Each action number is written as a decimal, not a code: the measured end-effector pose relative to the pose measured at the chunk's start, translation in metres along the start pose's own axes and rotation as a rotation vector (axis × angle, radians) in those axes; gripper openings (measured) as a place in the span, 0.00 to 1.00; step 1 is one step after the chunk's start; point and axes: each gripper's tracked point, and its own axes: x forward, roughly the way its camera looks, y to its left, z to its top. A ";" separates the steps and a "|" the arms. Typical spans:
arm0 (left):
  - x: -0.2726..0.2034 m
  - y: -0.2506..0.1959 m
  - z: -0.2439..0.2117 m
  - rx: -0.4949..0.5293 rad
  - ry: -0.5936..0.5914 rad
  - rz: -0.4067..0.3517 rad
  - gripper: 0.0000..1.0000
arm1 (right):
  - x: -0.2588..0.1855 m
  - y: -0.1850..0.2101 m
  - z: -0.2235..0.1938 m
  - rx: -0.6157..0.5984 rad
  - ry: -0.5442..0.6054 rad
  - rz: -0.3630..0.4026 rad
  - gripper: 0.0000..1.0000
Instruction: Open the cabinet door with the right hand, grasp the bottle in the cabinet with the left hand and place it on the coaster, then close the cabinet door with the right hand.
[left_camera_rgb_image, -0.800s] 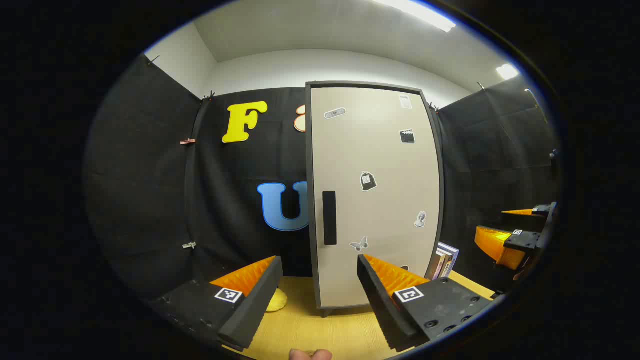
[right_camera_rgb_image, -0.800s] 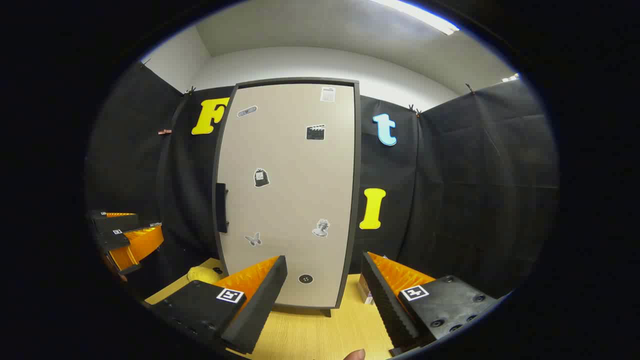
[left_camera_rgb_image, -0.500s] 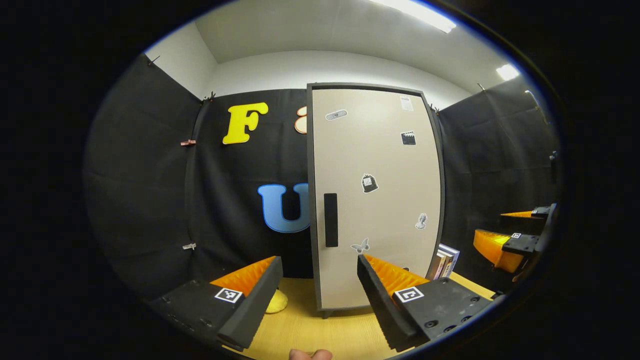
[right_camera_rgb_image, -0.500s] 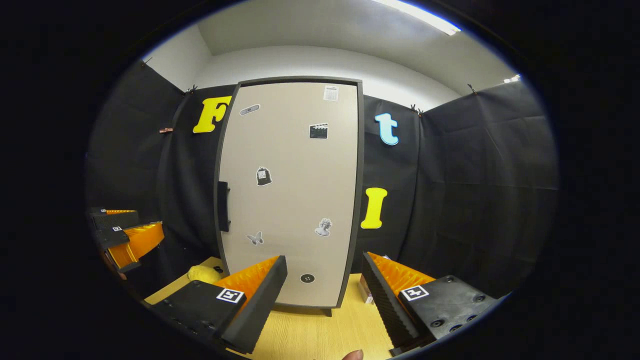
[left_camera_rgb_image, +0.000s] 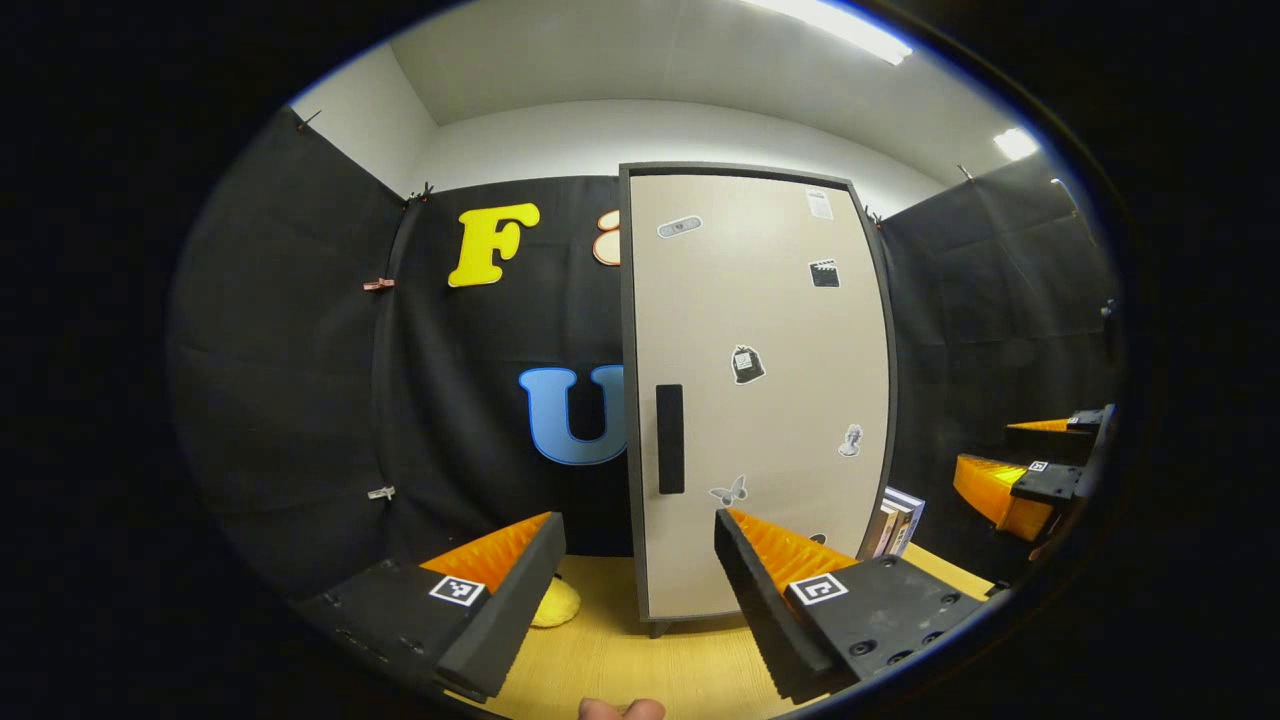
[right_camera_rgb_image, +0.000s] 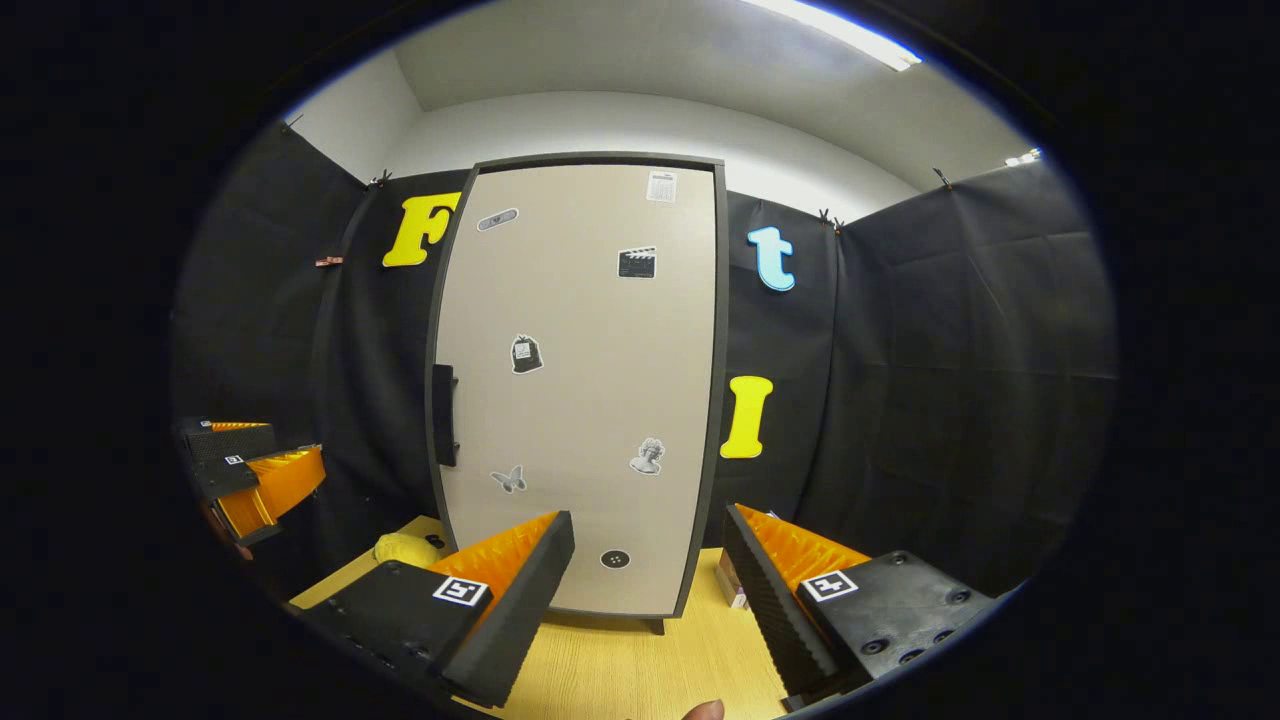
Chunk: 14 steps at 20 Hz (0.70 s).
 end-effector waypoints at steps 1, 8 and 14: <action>0.001 0.000 0.000 -0.002 -0.001 0.000 0.94 | 0.001 0.000 0.000 -0.002 -0.001 -0.001 0.98; 0.004 0.003 0.001 -0.008 -0.005 -0.002 0.95 | 0.003 0.003 0.002 -0.001 -0.005 -0.007 0.98; 0.008 0.017 -0.001 -0.013 -0.003 0.005 0.95 | 0.013 0.025 0.005 0.007 0.001 0.031 0.98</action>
